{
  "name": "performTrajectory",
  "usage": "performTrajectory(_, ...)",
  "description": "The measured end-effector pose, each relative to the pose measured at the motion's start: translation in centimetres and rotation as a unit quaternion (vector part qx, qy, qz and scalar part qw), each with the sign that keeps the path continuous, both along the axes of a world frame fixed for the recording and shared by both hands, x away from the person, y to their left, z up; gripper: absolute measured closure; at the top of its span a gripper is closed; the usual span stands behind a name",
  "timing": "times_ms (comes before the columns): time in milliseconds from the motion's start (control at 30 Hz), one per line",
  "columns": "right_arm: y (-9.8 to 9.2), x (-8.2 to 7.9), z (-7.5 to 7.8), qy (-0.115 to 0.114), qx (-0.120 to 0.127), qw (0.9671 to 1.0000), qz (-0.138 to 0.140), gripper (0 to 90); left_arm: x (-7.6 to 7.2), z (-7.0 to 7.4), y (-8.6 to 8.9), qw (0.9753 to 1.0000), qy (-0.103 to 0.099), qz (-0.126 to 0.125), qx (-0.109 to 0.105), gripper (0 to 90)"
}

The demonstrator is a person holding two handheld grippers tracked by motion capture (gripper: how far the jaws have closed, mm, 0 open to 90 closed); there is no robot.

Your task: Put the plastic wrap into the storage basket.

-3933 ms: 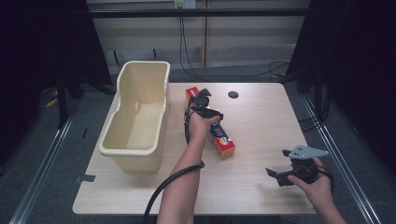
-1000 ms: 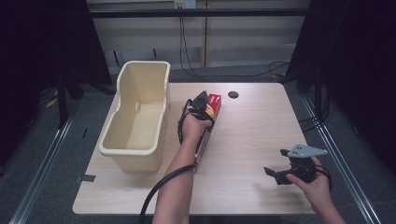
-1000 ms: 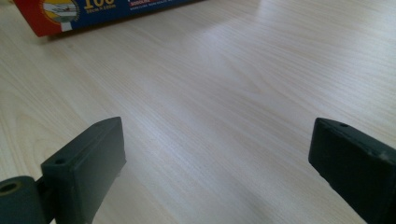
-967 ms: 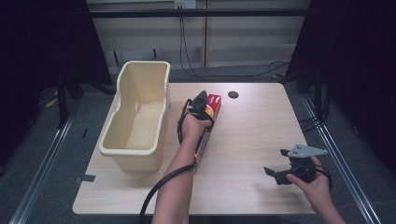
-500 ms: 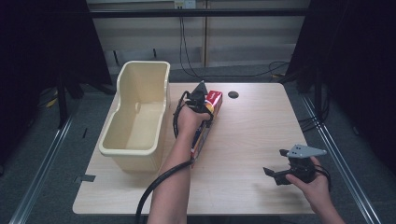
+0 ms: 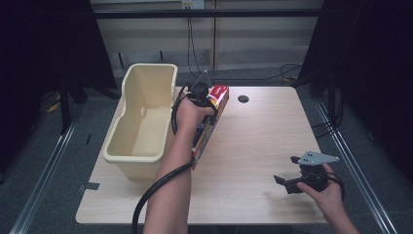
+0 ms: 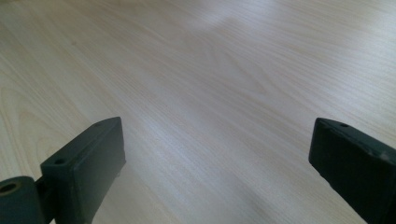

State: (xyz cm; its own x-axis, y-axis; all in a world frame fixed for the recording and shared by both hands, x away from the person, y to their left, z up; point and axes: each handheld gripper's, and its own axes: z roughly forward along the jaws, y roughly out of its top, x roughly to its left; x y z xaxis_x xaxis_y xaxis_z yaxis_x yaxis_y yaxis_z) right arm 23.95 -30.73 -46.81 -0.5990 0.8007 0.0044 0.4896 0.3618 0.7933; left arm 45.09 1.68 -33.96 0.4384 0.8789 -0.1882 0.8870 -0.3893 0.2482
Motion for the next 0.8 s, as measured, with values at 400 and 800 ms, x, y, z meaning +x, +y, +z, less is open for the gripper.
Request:
performTrajectory(400,0.0,0.0,0.0,-0.002,0.001,1.0,0.001,3.5,-0.6,3.8,1.1,1.0,-0.004,0.0,-0.002,41.1)
performTrajectory(800,0.0,0.0,0.1,-0.004,0.001,1.0,0.001,3.5,-1.0,6.2,1.8,1.0,0.004,0.004,-0.005,41.0)
